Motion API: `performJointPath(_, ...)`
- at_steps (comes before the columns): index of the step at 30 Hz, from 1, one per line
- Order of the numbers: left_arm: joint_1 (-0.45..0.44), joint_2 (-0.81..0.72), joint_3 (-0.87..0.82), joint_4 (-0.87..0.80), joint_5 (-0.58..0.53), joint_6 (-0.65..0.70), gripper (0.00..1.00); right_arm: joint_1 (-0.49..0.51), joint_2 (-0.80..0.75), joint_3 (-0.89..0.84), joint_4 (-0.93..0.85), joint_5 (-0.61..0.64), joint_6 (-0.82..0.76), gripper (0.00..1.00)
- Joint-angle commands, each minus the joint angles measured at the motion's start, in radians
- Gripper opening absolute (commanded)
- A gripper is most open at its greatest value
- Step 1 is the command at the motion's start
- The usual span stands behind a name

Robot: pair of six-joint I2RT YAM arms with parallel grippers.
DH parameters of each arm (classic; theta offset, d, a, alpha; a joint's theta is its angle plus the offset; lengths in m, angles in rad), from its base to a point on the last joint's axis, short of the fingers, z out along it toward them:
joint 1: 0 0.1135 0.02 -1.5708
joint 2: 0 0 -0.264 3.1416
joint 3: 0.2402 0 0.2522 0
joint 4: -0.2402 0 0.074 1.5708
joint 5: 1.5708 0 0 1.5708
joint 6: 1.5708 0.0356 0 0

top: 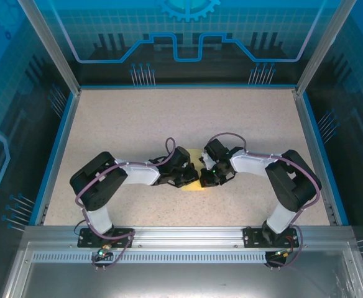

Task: Fold a paper plane with a square sheet of paper (pick it up from the middle)
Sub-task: Fold the triangle a second time at the center of the table.

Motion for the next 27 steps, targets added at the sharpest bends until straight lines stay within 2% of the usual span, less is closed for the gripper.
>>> performJointPath(1, -0.037, 0.039, -0.022, 0.031, 0.016, -0.026, 0.00, 0.003, 0.024, -0.041, -0.026, 0.041, -0.001, 0.00)
performJointPath(11, -0.020, 0.022, -0.082, -0.009, -0.103, -0.039, 0.00, 0.005, 0.066, -0.069, -0.092, 0.172, -0.003, 0.00)
performJointPath(16, 0.038, -0.011, -0.100, -0.010, -0.121, -0.025, 0.00, 0.006, 0.108, -0.049, -0.134, 0.219, 0.021, 0.00)
performJointPath(27, 0.188, -0.011, -0.097, -0.010, -0.118, 0.062, 0.01, 0.008, 0.139, -0.029, -0.156, 0.239, 0.034, 0.00)
